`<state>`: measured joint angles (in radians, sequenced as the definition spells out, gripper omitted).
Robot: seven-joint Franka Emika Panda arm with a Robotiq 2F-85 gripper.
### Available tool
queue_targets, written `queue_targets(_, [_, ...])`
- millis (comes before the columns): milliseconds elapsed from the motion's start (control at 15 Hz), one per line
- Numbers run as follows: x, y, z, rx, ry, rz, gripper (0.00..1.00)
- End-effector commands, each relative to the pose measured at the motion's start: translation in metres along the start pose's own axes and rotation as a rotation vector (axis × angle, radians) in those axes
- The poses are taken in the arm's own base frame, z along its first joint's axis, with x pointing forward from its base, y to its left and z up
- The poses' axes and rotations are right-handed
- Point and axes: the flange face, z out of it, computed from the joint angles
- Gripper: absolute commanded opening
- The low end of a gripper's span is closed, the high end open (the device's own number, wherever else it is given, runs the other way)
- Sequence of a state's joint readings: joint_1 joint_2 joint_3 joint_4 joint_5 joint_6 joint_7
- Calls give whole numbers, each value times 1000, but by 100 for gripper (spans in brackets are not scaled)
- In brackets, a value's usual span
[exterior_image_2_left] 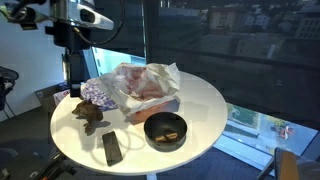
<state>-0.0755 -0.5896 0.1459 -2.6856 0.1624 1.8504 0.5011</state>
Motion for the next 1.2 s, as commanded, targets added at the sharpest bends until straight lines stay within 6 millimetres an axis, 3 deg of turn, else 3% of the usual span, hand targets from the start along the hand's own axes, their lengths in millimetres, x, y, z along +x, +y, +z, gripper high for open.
queue_targets(0, [38, 31, 13, 79, 35, 152, 100])
queue_targets(200, [66, 61, 32, 126, 30, 300, 100])
queue_targets(400, [86, 78, 53, 162, 6, 428, 100])
queue_targets(1133, [157, 101, 117, 258, 8, 803, 100])
